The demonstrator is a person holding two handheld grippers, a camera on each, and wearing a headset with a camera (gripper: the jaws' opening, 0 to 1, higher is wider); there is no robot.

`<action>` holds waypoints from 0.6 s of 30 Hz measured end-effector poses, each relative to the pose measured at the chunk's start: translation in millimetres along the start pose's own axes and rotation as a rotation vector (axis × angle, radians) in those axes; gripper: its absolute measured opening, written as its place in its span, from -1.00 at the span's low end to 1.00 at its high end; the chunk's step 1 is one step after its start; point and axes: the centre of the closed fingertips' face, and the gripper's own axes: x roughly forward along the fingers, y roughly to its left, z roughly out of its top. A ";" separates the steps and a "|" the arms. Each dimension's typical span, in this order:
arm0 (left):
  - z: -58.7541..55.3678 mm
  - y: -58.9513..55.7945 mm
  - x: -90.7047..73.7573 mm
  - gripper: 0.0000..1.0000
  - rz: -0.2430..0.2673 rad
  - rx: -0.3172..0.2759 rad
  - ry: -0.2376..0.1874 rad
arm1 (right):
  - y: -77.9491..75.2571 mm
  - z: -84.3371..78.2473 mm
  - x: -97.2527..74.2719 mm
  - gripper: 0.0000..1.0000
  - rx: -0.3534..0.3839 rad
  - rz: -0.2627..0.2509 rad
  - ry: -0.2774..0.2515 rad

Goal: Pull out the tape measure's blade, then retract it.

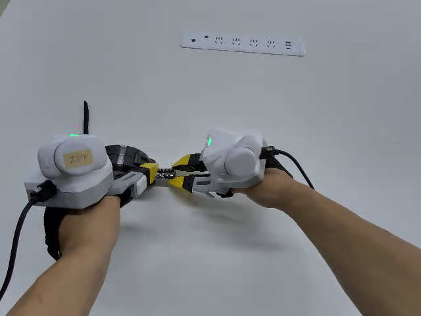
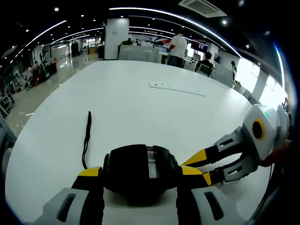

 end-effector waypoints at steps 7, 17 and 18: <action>-0.2 -0.3 -0.1 0.18 -0.001 0.001 0.003 | 0.7 4.3 8.6 -0.75 0.003 -0.004 -0.005; -0.4 -0.8 0.9 0.19 -0.004 -0.003 -0.005 | 1.0 6.0 12.9 -0.74 -0.001 -0.005 -0.011; -0.4 -0.7 0.9 0.19 -0.004 -0.004 -0.006 | 1.0 6.0 13.1 -0.74 -0.001 -0.005 -0.011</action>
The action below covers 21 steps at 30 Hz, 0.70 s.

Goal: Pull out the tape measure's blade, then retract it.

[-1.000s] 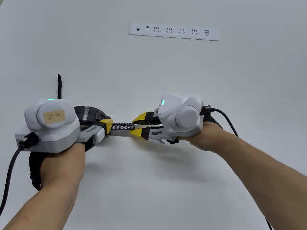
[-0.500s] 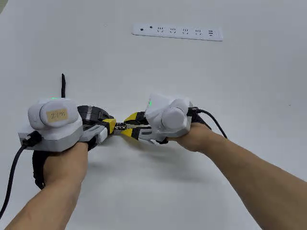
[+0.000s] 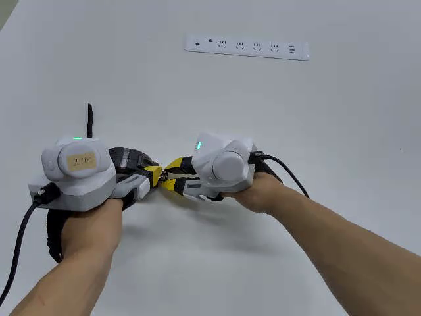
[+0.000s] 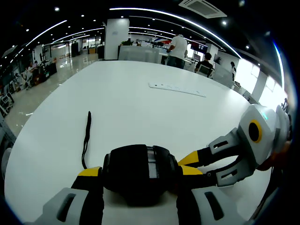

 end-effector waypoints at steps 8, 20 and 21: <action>-0.3 0.0 0.6 0.19 -0.003 0.001 0.000 | 1.1 0.9 1.6 -0.74 0.001 -0.001 0.002; -2.1 -1.9 1.1 0.23 -0.013 0.026 0.015 | 3.9 -1.1 3.0 -0.73 -0.024 -0.008 0.016; -2.2 -1.9 1.3 0.23 -0.014 0.027 0.018 | 4.0 -1.1 3.1 -0.72 -0.027 -0.009 0.017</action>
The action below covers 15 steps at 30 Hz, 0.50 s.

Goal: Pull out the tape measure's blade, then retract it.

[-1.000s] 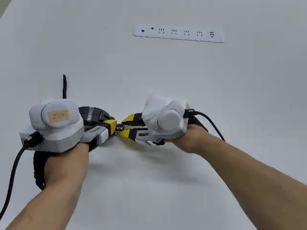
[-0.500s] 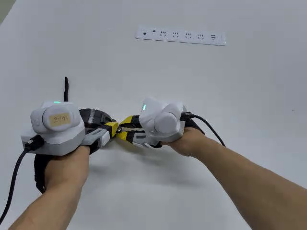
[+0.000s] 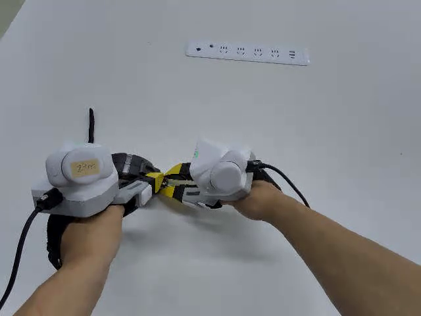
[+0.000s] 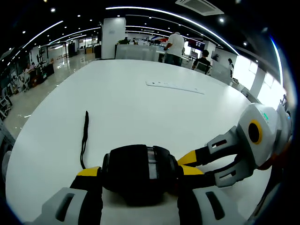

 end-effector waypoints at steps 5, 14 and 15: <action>-1.6 0.9 1.7 0.25 -0.013 -0.017 0.014 | 0.0 0.8 -0.1 -0.72 0.004 0.000 0.005; -2.2 0.6 2.6 0.27 -0.023 -0.027 0.034 | -2.2 0.2 0.0 -0.68 0.000 -0.006 0.012; -2.2 0.6 2.6 0.28 -0.023 -0.027 0.035 | -2.3 0.2 0.0 -0.67 0.000 -0.006 0.012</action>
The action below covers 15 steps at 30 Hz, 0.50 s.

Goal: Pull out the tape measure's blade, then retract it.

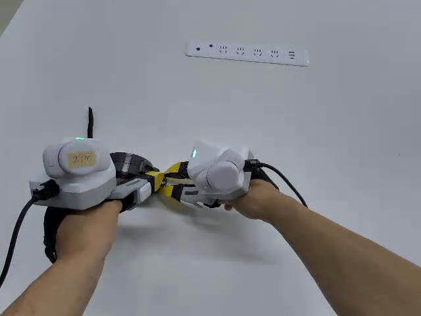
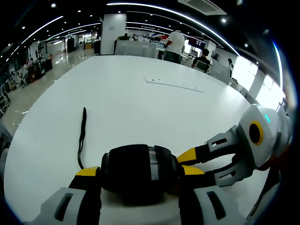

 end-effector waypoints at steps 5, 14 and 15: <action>-0.4 0.7 0.4 0.33 -0.004 0.034 0.011 | 0.2 0.1 0.3 -0.68 0.002 0.003 0.005; 3.0 2.0 -4.2 0.43 -0.026 0.087 0.014 | -5.1 -0.9 -6.4 -0.57 0.019 -0.006 0.010; 3.3 1.5 -4.5 0.44 -0.029 0.091 0.012 | -5.7 -1.3 -7.5 -0.55 0.018 -0.008 0.011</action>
